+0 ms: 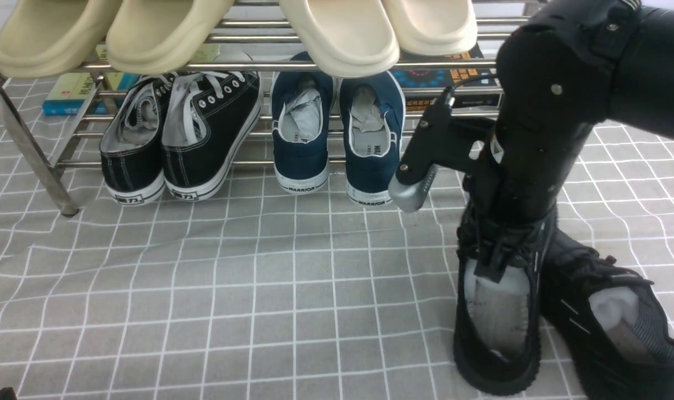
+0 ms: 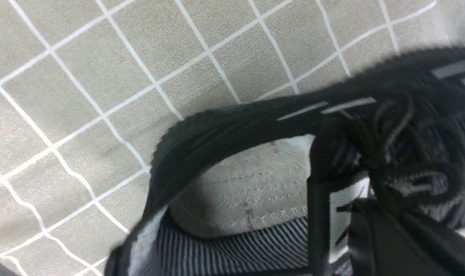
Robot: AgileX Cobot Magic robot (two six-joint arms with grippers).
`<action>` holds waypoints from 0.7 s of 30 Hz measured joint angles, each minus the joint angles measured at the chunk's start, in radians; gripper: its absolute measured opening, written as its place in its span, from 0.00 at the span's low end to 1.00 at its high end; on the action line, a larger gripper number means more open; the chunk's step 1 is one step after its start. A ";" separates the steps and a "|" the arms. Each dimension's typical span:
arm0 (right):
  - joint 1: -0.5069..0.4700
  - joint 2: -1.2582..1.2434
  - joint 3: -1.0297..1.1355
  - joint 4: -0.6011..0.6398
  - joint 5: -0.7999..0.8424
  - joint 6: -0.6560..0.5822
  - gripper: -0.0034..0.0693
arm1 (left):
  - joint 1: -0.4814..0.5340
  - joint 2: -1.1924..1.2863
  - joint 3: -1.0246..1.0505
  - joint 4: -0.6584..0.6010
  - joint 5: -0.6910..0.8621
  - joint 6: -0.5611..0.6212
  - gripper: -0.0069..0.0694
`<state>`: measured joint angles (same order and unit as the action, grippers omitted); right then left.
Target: Take the shoes off the shelf with your hand from the grey coffee tablecloth.
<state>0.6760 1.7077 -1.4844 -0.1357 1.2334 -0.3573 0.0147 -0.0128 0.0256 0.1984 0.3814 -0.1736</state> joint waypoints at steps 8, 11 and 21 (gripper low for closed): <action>-0.003 0.011 0.038 0.023 -0.008 0.003 0.05 | 0.000 0.000 0.000 0.000 0.000 0.000 0.41; -0.003 0.011 0.069 0.036 -0.012 0.003 0.05 | 0.000 0.000 0.000 0.000 0.000 0.000 0.41; 0.016 -0.016 0.075 0.073 -0.015 0.085 0.07 | 0.000 0.000 0.000 0.000 0.000 0.000 0.41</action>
<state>0.6922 1.6915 -1.4094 -0.0629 1.2184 -0.2726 0.0147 -0.0128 0.0256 0.1984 0.3814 -0.1736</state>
